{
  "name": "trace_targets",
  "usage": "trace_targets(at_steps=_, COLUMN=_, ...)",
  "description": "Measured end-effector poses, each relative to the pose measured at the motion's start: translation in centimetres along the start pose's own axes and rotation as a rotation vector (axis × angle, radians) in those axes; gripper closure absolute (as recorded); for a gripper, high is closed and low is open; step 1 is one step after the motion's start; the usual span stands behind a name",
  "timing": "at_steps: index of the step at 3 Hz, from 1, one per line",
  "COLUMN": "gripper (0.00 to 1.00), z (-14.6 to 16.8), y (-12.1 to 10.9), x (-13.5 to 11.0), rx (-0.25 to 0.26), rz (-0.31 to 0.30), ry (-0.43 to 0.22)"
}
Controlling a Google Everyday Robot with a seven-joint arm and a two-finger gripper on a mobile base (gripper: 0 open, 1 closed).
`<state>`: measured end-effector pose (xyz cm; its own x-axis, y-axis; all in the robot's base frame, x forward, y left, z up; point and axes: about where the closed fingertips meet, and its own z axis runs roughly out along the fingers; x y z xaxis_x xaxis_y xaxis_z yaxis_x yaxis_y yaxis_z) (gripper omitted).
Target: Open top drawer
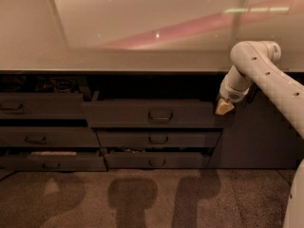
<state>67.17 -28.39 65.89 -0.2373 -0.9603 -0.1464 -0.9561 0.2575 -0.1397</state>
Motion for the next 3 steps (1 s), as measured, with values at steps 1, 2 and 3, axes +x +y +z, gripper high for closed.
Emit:
trace_targets(at_steps=1, gripper=0.89, z=0.0, y=0.0, x=0.0, rx=0.000, rz=0.000, ry=0.000)
trace_targets(at_steps=2, gripper=1.00, z=0.0, y=0.0, x=0.0, rx=0.000, rz=0.000, ry=0.000)
trace_targets(at_steps=3, gripper=1.00, z=0.2, y=1.2, x=0.0, rx=0.006, rz=-0.021, ry=0.004)
